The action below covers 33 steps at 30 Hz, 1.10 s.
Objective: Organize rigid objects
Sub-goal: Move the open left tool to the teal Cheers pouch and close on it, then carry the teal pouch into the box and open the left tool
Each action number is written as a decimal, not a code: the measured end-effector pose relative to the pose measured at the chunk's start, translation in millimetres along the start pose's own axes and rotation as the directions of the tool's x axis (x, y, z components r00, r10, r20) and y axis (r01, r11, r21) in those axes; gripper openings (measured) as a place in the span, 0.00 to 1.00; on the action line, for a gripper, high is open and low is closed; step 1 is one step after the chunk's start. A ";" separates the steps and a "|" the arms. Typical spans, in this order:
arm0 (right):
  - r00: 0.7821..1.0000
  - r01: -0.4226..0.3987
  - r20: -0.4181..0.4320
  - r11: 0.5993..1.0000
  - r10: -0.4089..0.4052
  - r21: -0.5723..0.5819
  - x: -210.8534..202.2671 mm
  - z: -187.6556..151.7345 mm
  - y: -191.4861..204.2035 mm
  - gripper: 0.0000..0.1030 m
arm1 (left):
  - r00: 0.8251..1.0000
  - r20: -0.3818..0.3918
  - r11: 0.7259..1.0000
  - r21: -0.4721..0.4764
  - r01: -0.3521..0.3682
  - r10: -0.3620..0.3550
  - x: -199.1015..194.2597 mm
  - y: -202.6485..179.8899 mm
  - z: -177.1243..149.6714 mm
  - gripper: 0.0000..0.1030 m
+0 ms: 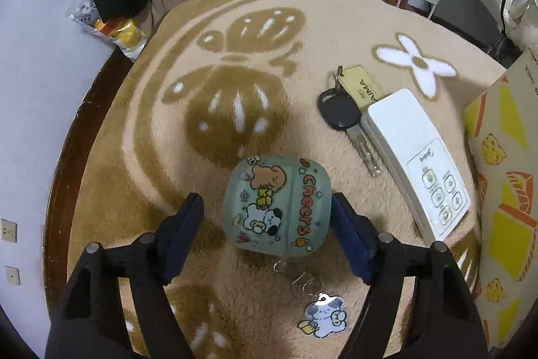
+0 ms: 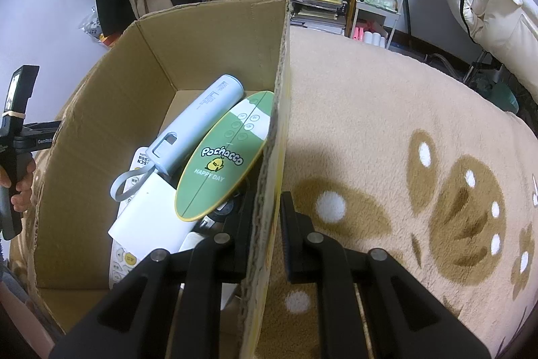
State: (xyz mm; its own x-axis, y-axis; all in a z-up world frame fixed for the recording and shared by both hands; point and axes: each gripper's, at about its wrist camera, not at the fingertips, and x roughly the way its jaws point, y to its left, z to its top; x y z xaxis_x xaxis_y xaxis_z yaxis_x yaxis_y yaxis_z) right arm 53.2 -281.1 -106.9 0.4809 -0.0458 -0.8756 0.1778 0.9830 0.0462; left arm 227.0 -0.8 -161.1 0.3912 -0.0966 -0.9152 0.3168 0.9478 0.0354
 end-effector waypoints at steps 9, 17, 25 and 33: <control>1.000 -0.001 0.001 1.000 0.001 0.000 0.1 0.1 -0.3 0.13 | 0.999 0.028 0.999 -0.001 0.036 -0.036 -12.1 -4.0 -3.0 0.55; 1.000 -0.015 -0.004 1.000 0.015 0.015 1.0 0.2 -4.3 0.13 | 0.986 0.154 0.997 0.053 0.053 -0.060 -70.4 -27.3 -0.9 0.55; 1.000 -0.007 -0.003 1.000 0.007 0.008 0.5 1.5 -2.2 0.13 | 0.960 0.271 0.989 0.146 0.023 -0.063 -131.1 -68.4 -2.7 0.55; 1.000 -0.009 -0.003 1.000 0.009 0.010 0.5 1.0 -3.2 0.13 | 0.918 0.375 0.977 0.207 0.051 -0.128 -188.1 -111.1 -8.2 0.55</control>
State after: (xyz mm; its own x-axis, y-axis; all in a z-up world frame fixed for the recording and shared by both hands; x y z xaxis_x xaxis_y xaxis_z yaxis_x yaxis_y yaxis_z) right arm 53.8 -284.4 -107.1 0.4795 -0.0366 -0.8768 0.1818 0.9816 0.0585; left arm 111.2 -85.5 3.8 0.6430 -0.3235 -0.6942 0.5082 0.8583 0.0707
